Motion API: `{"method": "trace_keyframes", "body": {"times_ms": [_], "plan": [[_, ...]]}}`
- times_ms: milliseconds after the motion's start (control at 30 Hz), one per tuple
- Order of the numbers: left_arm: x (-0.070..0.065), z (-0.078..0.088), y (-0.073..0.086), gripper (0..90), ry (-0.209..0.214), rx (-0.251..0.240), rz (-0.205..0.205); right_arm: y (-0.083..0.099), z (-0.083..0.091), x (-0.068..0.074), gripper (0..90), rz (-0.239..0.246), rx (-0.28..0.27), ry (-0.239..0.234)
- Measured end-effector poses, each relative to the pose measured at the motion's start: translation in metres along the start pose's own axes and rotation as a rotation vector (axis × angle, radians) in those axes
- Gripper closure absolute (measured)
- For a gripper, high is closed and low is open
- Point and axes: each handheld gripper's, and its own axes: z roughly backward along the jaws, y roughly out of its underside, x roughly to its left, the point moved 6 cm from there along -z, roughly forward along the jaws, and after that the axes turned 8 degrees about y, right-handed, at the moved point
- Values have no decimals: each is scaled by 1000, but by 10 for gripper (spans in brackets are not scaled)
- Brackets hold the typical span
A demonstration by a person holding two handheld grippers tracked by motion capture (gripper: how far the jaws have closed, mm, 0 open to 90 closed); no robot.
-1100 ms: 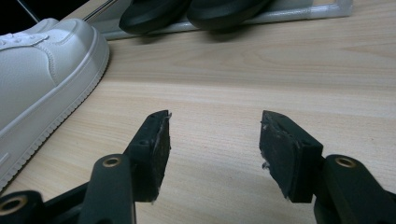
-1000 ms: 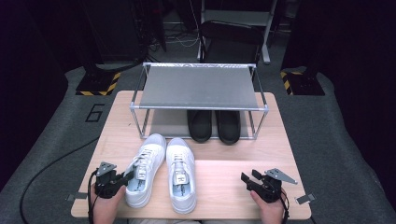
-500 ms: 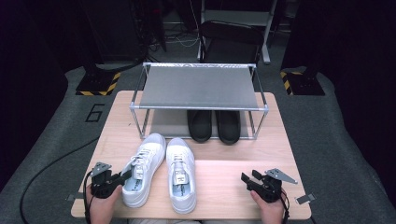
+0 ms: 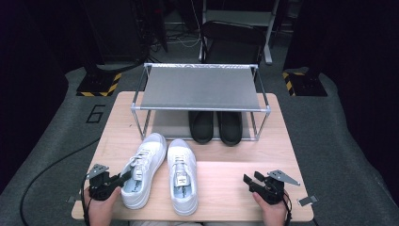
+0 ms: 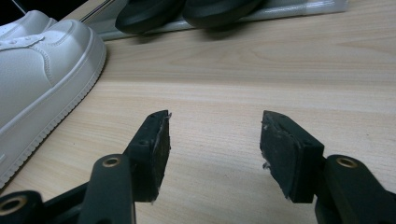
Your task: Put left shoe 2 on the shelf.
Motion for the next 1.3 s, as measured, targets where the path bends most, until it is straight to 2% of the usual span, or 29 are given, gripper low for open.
{"method": "trace_keyframes", "body": {"times_ms": [167,233,300,367,633,667,900,933,1167,1300], "plan": [[-1,2,0,806,1,-12,-7,0,0,0,422,-3,3,1],[-2,4,-1,806,2,-20,-16,0,0,-1,420,0,2,2],[-3,4,-2,805,-3,-48,-30,1,0,-1,420,-9,10,6],[-5,7,-2,806,6,-48,-44,1,0,-1,419,-12,7,4],[-17,25,-11,807,17,-151,-68,0,2,-2,418,-26,5,10],[-19,28,-14,807,15,-179,-76,0,2,-2,418,-27,4,10],[-30,46,-26,808,27,-298,-102,-3,4,-2,419,-26,-28,15],[-30,48,-28,808,23,-307,-106,-2,5,-2,419,-37,-23,17],[-35,57,-40,807,44,-357,-107,-2,4,-2,418,-32,-23,14],[-41,62,-53,806,42,-377,-133,-2,4,-3,419,-32,-23,13]]}}
